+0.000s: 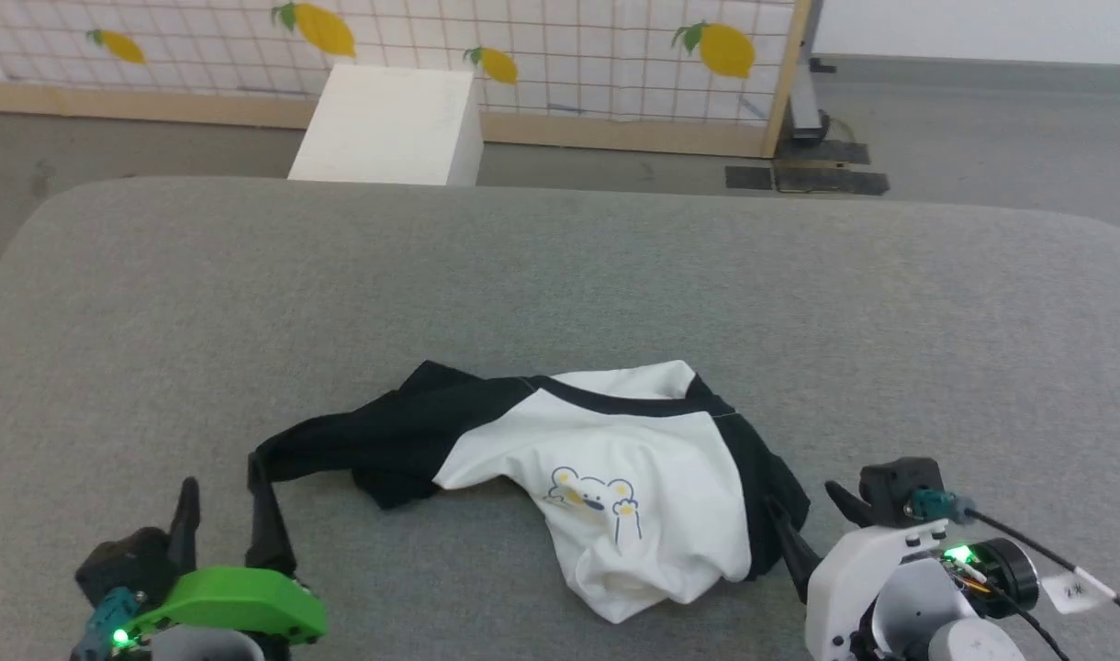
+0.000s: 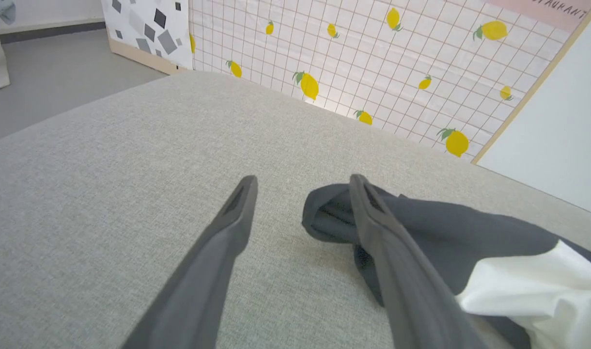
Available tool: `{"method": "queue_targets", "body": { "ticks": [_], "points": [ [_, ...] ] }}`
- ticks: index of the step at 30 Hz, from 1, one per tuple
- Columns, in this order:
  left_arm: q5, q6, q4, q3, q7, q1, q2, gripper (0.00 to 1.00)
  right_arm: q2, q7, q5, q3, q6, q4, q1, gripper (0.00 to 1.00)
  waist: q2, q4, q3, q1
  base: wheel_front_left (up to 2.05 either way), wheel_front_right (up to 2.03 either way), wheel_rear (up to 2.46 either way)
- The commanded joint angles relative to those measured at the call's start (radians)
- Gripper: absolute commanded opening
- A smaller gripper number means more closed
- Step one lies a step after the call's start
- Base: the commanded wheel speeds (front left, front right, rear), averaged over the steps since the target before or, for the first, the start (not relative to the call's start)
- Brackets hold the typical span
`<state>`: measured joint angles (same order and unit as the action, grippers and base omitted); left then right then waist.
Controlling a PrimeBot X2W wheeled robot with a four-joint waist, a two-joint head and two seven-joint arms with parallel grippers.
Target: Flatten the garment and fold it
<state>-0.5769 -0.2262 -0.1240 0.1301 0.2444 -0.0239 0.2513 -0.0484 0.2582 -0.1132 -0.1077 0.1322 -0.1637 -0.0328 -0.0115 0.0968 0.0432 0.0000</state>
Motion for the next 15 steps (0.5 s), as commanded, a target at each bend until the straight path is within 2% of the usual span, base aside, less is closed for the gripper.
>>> {"method": "queue_targets", "body": {
  "ticks": [1, 7, 8, 9, 10, 15],
  "points": [
    [0.024, 0.007, 0.016, 0.000, 0.011, 0.001, -0.023, 1.00, -0.002, 0.047, -0.003, 0.011, -0.002, -0.022, -0.023, 1.00, 0.0115, 0.038, 0.029, 0.0000, 0.00, 0.00, 0.00],
    [0.105, 0.057, 0.052, -0.009, 0.017, 0.018, -0.100, 1.00, -0.002, 0.230, -0.005, 0.028, -0.002, -0.098, -0.074, 1.00, 0.0115, 0.075, 0.058, 0.0000, 0.00, 0.00, 0.00],
    [0.118, 0.064, 0.048, -0.010, 0.017, 0.019, -0.109, 1.00, -0.002, 0.258, -0.010, 0.028, -0.002, -0.109, -0.082, 0.61, 0.0115, 0.078, 0.060, 0.0000, 0.00, 0.00, 0.00],
    [0.126, 0.070, 0.046, -0.013, 0.017, 0.021, -0.116, 1.00, -0.002, 0.278, -0.012, 0.027, -0.002, -0.115, -0.089, 0.41, 0.0115, 0.081, 0.063, 0.0000, 0.00, 0.00, 0.00],
    [0.132, 0.080, 0.041, -0.018, 0.017, 0.024, -0.125, 1.00, -0.002, 0.295, -0.004, 0.036, -0.002, -0.118, -0.099, 0.00, 0.0115, 0.084, 0.067, 0.0000, 0.00, 0.00, 0.00],
    [0.163, 0.114, 0.022, -0.038, 0.017, 0.045, -0.151, 1.00, -0.027, 0.274, 0.096, 0.107, -0.002, -0.077, -0.176, 0.00, 0.0115, 0.097, 0.076, 0.0000, 0.00, 0.00, 0.00]
  ]
}}
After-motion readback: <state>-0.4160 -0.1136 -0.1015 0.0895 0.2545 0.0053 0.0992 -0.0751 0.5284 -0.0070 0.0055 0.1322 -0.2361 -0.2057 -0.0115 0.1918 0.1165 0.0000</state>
